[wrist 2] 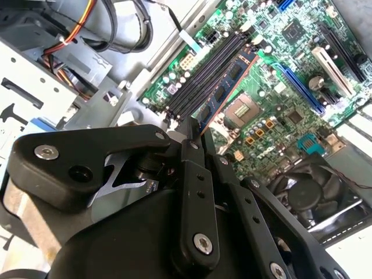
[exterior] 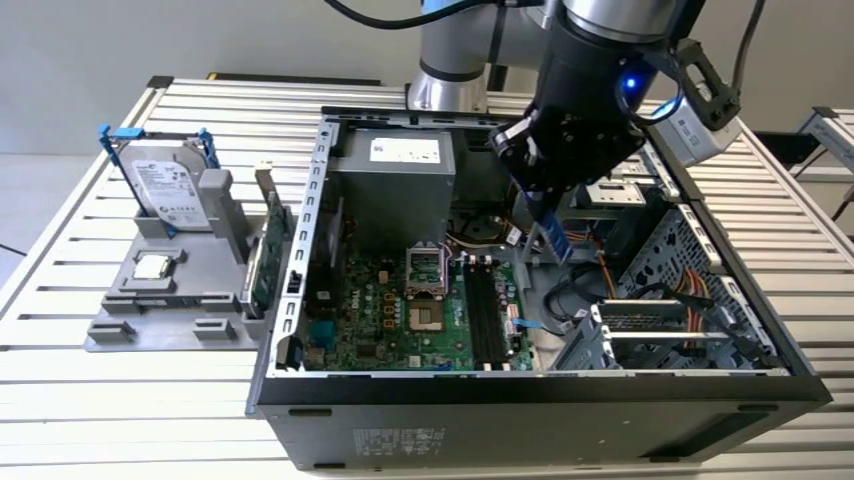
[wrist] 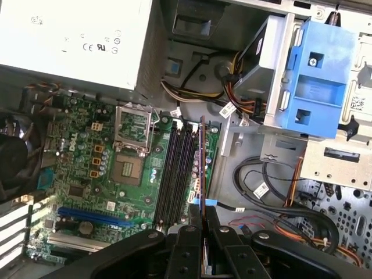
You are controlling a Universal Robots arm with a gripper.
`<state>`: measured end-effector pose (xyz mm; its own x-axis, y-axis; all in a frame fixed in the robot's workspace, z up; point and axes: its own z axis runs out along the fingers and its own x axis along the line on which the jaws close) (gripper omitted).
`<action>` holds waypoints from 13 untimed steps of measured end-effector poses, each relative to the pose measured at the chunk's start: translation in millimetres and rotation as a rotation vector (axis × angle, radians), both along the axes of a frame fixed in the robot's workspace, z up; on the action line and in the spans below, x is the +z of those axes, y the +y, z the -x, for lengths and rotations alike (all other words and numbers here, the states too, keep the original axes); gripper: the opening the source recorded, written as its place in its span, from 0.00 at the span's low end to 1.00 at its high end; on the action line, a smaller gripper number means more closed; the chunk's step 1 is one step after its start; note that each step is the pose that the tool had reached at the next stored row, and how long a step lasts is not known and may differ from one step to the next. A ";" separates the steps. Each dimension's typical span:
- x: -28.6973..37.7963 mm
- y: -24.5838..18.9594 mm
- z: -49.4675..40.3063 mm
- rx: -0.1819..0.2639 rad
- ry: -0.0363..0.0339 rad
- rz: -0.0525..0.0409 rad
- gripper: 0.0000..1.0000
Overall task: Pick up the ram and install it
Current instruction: 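Insert the ram into the slot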
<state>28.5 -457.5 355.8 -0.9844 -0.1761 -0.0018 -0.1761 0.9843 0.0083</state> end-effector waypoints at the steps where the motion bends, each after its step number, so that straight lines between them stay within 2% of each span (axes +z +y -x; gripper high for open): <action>1: -0.4 0.0 0.0 0.000 0.0000 0.0001 0.00; 13: -5.7 0.0 0.0 -0.008 0.0000 0.0009 0.00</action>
<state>28.5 -457.5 350.1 -0.9857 -0.1685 -0.0016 -0.1685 0.9857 0.0075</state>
